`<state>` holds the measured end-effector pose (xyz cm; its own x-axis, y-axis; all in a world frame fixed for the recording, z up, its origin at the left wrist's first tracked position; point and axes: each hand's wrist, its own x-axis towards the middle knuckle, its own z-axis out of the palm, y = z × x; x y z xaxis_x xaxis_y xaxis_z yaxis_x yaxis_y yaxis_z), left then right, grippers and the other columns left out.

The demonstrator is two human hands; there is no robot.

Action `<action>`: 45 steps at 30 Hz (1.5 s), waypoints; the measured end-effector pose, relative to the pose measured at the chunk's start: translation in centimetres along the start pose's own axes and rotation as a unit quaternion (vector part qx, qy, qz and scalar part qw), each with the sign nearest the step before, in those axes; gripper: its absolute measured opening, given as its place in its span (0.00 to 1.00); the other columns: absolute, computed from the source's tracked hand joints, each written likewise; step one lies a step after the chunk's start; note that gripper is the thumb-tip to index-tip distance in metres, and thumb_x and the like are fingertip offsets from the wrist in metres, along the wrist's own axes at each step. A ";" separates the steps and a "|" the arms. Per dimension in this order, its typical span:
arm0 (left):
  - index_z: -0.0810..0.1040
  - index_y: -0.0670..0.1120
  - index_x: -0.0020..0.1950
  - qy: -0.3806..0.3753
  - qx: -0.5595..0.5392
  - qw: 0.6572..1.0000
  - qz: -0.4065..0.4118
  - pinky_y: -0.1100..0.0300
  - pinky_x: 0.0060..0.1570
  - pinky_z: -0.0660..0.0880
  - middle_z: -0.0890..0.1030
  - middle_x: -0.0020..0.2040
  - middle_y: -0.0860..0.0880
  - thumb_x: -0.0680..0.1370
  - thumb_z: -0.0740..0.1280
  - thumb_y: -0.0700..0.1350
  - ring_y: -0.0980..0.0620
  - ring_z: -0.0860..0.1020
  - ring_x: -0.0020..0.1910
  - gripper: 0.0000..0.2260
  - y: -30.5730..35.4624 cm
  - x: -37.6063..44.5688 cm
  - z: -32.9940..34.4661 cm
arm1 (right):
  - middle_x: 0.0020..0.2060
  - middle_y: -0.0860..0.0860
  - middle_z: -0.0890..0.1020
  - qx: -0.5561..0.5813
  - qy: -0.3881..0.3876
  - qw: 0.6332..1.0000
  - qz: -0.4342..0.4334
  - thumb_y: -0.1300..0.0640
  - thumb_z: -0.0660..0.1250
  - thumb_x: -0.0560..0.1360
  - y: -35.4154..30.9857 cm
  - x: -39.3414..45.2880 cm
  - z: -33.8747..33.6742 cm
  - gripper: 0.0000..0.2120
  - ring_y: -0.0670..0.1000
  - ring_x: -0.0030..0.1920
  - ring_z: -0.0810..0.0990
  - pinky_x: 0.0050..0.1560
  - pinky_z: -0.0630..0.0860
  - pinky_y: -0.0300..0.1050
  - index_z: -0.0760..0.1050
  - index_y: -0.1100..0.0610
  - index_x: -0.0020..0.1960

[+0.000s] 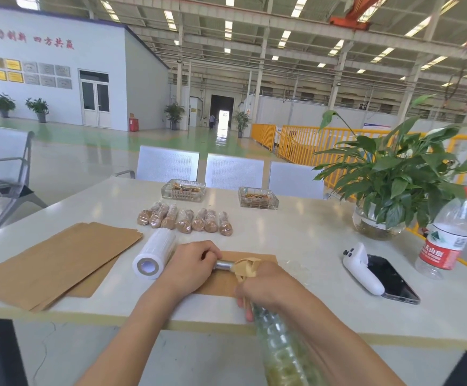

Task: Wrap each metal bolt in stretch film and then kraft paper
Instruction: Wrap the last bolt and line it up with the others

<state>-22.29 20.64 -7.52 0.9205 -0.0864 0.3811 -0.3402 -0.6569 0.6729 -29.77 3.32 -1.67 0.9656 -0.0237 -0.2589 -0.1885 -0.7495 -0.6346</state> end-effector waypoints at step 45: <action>0.82 0.52 0.60 -0.092 0.160 0.983 -0.019 0.57 0.61 0.73 0.82 0.60 0.51 0.80 0.57 0.42 0.49 0.77 0.62 0.17 1.3 3.4 -1.1 | 0.44 0.57 0.86 0.287 0.241 0.926 -0.053 0.60 0.71 0.75 3.7 3.9 -11.0 0.05 0.52 0.28 0.85 0.42 0.76 0.49 0.79 0.59 0.50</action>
<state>-19.79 20.30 -4.66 0.9607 -0.1710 0.2189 -0.2534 -0.8621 0.4388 -24.75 -6.79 3.01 0.9256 -0.3663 0.0956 -0.0175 -0.2937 -0.9557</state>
